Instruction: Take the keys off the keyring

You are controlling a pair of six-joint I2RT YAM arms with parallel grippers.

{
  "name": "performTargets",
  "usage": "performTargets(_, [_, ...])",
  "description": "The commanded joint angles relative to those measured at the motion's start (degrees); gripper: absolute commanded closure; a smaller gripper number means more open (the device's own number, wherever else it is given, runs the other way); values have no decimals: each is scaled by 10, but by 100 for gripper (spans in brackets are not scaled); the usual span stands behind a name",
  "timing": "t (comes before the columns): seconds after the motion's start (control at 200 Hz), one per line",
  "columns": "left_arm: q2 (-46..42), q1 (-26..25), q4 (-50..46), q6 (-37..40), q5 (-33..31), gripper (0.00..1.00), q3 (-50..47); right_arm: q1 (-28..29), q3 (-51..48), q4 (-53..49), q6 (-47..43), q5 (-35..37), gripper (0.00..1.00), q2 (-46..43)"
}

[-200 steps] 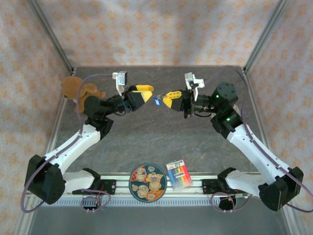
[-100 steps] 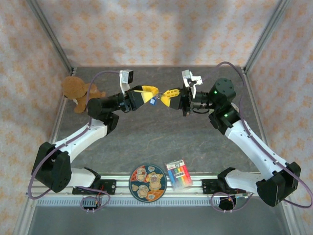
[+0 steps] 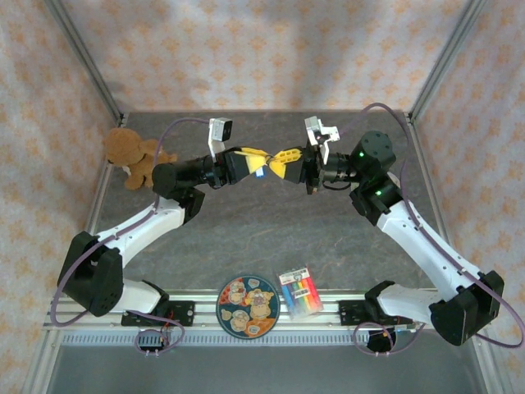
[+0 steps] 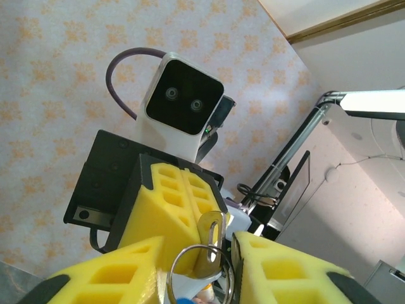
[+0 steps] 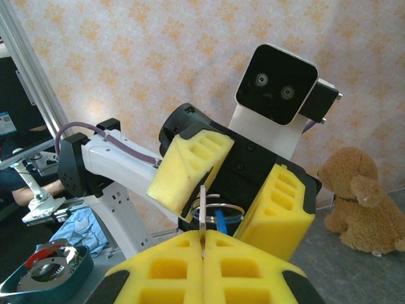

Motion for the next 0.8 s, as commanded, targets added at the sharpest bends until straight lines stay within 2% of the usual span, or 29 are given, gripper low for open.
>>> performTargets(0.0, [0,-2,29,1,11,76,22,-2,17,26,1,-9,100,-4])
performTargets(0.095, [0,-1,29,1,11,87,23,-2,14,26,0,-6,100,-6])
performTargets(0.265, [-3,1,29,4,5,97,19,-3,18,-13,-32,14,100,-13])
performTargets(0.395, [-9,5,29,7,-7,100,12,-2,14,-15,-41,31,100,-17])
performTargets(0.796, [-24,21,29,19,-62,100,-4,14,-26,-19,-108,74,100,-46])
